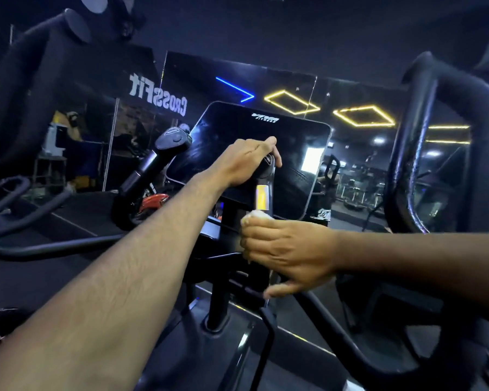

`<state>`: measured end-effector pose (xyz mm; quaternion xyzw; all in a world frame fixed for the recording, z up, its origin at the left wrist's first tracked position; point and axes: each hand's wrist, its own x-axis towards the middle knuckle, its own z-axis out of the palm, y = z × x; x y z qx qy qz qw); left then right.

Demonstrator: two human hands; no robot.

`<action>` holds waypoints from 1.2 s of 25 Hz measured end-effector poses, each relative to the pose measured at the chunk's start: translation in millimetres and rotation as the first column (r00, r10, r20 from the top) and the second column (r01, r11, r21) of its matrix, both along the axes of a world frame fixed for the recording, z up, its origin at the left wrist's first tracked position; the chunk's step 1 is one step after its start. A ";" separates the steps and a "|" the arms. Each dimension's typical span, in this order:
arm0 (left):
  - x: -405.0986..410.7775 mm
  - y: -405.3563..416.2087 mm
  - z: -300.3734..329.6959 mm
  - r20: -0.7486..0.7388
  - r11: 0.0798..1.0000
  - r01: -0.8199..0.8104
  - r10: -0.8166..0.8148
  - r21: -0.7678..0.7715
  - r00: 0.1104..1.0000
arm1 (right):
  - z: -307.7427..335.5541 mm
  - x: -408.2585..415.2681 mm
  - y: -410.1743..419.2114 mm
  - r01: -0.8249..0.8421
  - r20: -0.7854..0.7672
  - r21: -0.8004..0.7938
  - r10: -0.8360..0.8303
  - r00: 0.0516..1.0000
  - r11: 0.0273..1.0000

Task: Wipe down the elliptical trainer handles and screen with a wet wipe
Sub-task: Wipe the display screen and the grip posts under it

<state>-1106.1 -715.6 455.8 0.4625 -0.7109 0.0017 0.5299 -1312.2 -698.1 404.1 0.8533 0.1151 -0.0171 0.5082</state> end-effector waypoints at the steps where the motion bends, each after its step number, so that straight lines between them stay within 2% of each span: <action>1: -0.2 -1.2 -0.5 -0.005 1.000 -0.005 0.005 -0.009 1.000 | 5.1 -0.9 1.3 -0.017 -0.059 0.011 0.018 0.998 1.000; 3: -0.1 -2.8 -1.0 -0.013 1.000 0.002 -0.002 -0.022 1.000 | 32.7 5.8 0.3 -0.036 -0.085 0.036 0.039 0.996 0.999; 6: 0.2 -2.2 0.3 -0.011 0.999 0.032 -0.032 -0.024 0.999 | 59.1 17.7 -4.5 0.034 0.116 -0.056 -0.028 0.993 0.998; 8: 0.9 -1.6 0.5 -0.014 0.998 0.054 -0.054 -0.024 0.998 | 41.6 15.4 -3.9 0.081 0.185 -0.049 -0.070 0.980 0.996; 11: 2.0 -4.6 -0.4 0.003 0.999 0.032 -0.031 -0.024 1.000 | 8.5 7.1 5.1 0.021 0.000 0.022 -0.021 1.000 1.000; 13: 1.2 -6.8 -1.5 0.002 0.999 0.026 -0.026 -0.029 1.000 | 21.9 9.6 3.8 0.017 -0.032 0.032 -0.016 0.999 0.999; 16: 1.6 -5.7 -0.7 -0.004 0.998 0.035 -0.035 -0.054 0.999 | 50.9 18.5 1.3 0.111 0.161 -0.030 -0.104 0.981 0.993; 18: 1.9 -4.4 -1.8 -0.007 0.997 0.034 -0.035 -0.062 0.999 | 37.5 18.4 4.7 0.218 0.278 -0.007 -0.208 0.938 0.976; 21: -1.1 -3.0 -2.7 -0.019 0.999 0.034 -0.034 -0.041 0.999 | -23.2 11.6 18.6 0.210 0.514 0.246 -0.311 0.799 0.946; 24: -3.3 -0.9 -5.0 -0.061 0.999 0.022 -0.024 -0.033 0.998 | -88.0 12.7 39.4 0.042 0.678 0.509 -0.431 0.595 0.859; 26: -4.2 -0.9 -4.5 -0.062 0.999 0.026 -0.027 -0.019 0.998 | -104.4 24.0 47.7 -0.155 0.737 0.604 -0.475 0.480 0.781; 27: -3.9 -1.0 -4.7 -0.060 0.999 0.027 -0.028 -0.017 0.998 | -101.3 31.4 47.2 -0.263 0.735 0.655 -0.517 0.439 0.708; 28: -3.5 -1.3 -4.7 -0.063 1.000 0.026 -0.027 -0.017 0.998 | -89.2 37.1 48.6 -0.376 0.702 0.712 -0.586 0.405 0.593; 30: -4.3 -0.8 -3.9 -0.068 1.000 0.028 -0.029 -0.013 0.997 | -54.4 49.1 35.7 -0.580 0.541 0.775 -0.740 0.399 0.253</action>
